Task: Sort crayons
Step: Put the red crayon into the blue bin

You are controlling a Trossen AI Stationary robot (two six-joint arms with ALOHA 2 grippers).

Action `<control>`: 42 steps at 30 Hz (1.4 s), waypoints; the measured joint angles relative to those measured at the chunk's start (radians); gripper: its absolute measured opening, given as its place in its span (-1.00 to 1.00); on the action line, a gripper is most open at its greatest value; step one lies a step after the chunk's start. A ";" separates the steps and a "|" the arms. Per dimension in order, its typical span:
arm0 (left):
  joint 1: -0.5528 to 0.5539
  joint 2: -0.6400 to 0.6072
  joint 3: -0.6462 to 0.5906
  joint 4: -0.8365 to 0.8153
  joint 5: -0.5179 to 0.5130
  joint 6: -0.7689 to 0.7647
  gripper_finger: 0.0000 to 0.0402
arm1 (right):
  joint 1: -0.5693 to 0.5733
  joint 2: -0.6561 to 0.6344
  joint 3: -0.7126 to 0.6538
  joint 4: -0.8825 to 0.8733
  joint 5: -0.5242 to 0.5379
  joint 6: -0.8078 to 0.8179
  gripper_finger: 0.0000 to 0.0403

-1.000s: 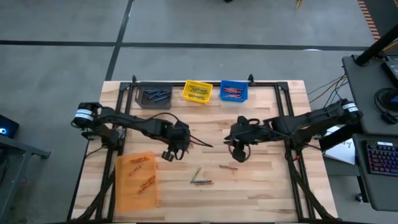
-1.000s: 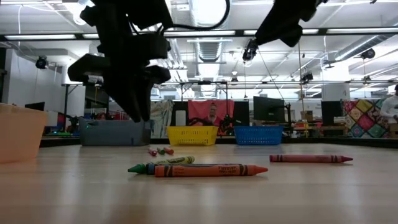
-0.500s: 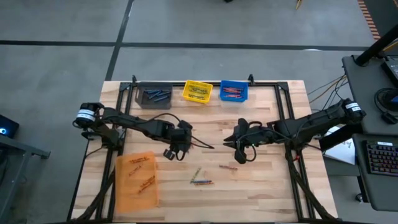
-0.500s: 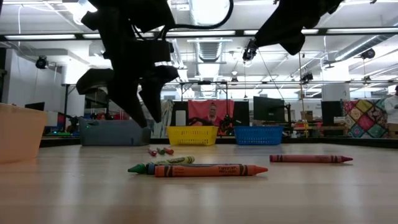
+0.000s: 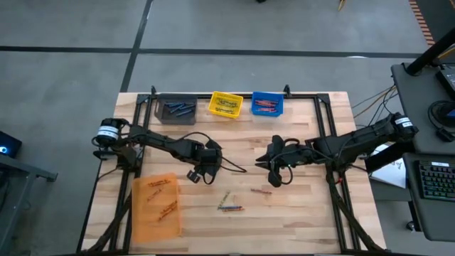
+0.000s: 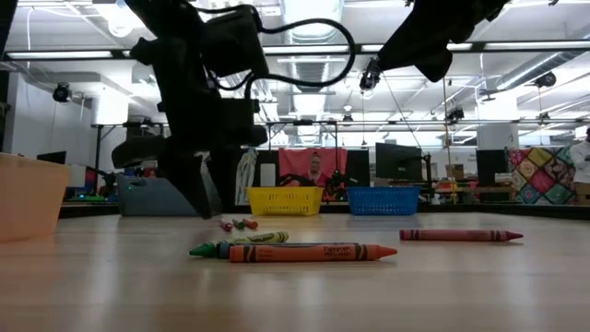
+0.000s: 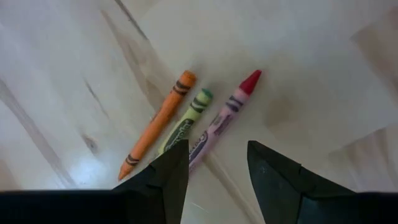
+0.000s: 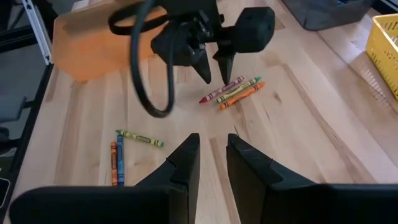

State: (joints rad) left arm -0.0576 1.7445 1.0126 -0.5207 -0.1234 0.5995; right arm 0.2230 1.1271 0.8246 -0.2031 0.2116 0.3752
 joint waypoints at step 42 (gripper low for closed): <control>0.036 0.041 -0.016 0.013 0.062 0.005 -0.62 | 0.000 0.000 0.000 0.003 0.000 0.000 -0.66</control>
State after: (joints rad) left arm -0.0216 1.7851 0.9962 -0.5079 -0.0614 0.6048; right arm 0.2230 1.1275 0.8246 -0.1998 0.2115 0.3748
